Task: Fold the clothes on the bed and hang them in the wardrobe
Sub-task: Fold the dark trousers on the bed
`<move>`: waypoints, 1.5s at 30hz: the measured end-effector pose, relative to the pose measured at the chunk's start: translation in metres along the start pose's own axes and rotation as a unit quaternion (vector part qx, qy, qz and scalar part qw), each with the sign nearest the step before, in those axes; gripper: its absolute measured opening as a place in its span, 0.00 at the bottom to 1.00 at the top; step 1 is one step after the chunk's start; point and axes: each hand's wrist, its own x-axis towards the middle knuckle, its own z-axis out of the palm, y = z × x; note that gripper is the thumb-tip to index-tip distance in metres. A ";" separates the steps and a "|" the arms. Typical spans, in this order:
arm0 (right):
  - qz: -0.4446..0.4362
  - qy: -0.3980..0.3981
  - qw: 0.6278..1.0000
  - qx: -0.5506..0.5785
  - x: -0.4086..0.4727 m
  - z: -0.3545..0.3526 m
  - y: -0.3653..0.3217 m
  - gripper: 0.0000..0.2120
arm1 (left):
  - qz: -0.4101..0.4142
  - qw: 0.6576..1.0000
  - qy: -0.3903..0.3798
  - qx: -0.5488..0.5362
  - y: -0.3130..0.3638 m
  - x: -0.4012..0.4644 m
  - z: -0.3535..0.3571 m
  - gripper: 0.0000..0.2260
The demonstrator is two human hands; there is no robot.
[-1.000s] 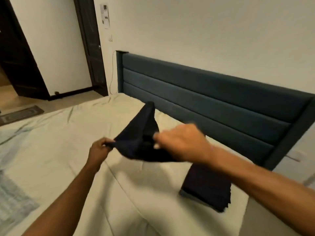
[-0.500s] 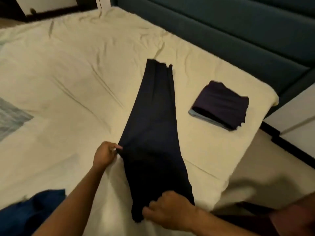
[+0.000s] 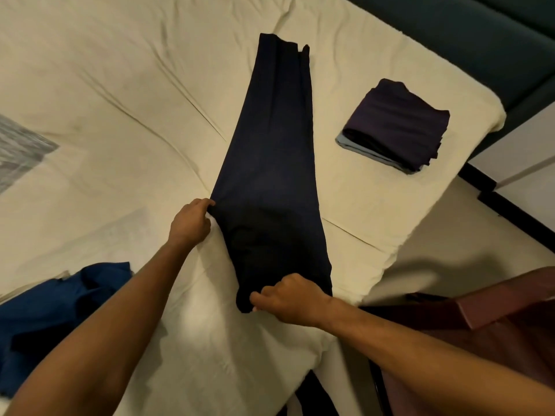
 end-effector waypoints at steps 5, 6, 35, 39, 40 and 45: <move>-0.013 -0.093 0.995 0.030 -0.009 0.023 -0.020 0.17 | -0.020 0.999 0.032 0.017 0.004 -0.007 0.010 0.19; -0.001 -0.125 0.991 0.046 -0.009 0.025 -0.025 0.17 | -0.028 0.999 0.025 0.026 0.007 -0.007 0.011 0.19; 0.073 -0.131 0.983 0.110 -0.119 0.044 0.016 0.43 | 0.388 0.908 -0.094 0.127 -0.004 -0.164 0.069 0.39; 0.031 -0.163 0.985 0.054 -0.131 0.055 0.009 0.50 | 0.427 0.867 -0.127 0.222 -0.018 -0.174 0.081 0.45; 0.032 -0.165 0.985 0.039 -0.129 0.055 0.009 0.51 | 0.425 0.864 -0.129 0.238 -0.017 -0.171 0.083 0.45; 0.035 -0.155 0.987 0.023 -0.127 0.056 0.006 0.54 | 0.423 0.871 -0.079 0.237 -0.006 -0.172 0.087 0.32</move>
